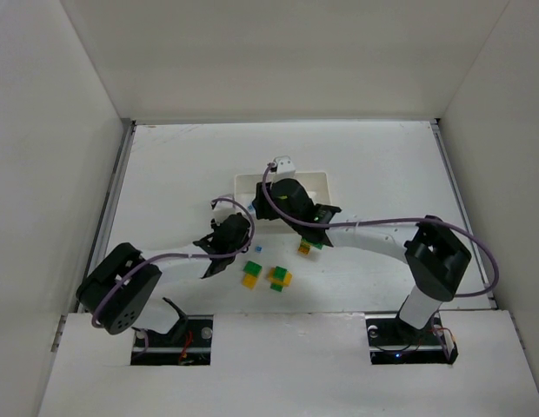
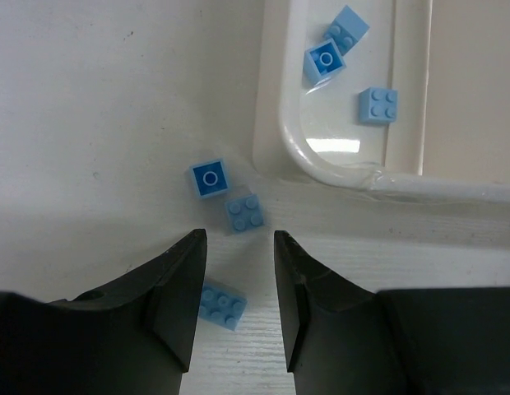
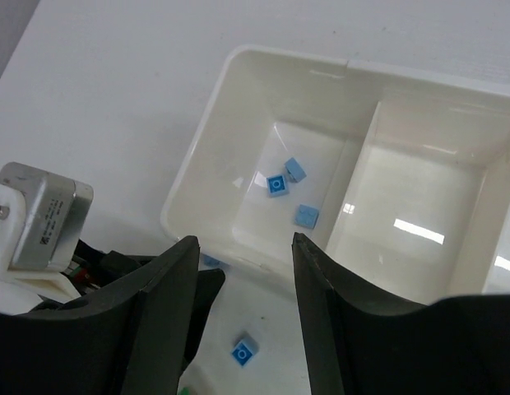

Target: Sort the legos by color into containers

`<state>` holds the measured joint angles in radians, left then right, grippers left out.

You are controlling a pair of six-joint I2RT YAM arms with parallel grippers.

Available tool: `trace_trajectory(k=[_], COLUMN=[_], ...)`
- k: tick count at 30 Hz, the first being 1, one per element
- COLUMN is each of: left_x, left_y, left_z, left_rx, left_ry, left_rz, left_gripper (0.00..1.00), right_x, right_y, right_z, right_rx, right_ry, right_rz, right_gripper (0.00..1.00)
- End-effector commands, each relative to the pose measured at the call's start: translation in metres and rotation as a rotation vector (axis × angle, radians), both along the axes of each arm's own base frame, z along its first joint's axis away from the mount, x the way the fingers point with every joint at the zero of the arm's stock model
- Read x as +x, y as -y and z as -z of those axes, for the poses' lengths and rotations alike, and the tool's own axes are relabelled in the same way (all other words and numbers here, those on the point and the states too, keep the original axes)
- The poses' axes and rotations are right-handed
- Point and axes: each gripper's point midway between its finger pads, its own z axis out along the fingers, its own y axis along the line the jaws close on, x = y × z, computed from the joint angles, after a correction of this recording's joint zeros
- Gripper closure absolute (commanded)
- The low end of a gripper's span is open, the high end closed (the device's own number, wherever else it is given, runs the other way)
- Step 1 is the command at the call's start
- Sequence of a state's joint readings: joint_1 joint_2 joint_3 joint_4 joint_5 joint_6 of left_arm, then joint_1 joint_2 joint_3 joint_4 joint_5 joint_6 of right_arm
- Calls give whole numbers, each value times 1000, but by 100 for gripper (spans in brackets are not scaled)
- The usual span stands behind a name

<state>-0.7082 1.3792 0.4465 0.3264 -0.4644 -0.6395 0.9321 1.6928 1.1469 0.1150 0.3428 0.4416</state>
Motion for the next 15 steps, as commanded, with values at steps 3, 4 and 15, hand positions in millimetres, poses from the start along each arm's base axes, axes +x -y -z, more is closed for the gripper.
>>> trace_trajectory(k=[3, 4, 15], left_x=[19, 21, 23], left_y=[6, 6, 5], left_z=[-14, -13, -5], left_rx=[-13, -8, 38], left_ry=[62, 62, 52], left_rz=[-56, -61, -77], left_gripper=[65, 65, 81], right_x=[-11, -14, -28], right_y=[-4, -2, 19], right_z=[-27, -27, -41], right_rx=[90, 91, 116], right_ry=[53, 54, 77], right_rz=[-23, -26, -28], right_gripper=[45, 45, 43])
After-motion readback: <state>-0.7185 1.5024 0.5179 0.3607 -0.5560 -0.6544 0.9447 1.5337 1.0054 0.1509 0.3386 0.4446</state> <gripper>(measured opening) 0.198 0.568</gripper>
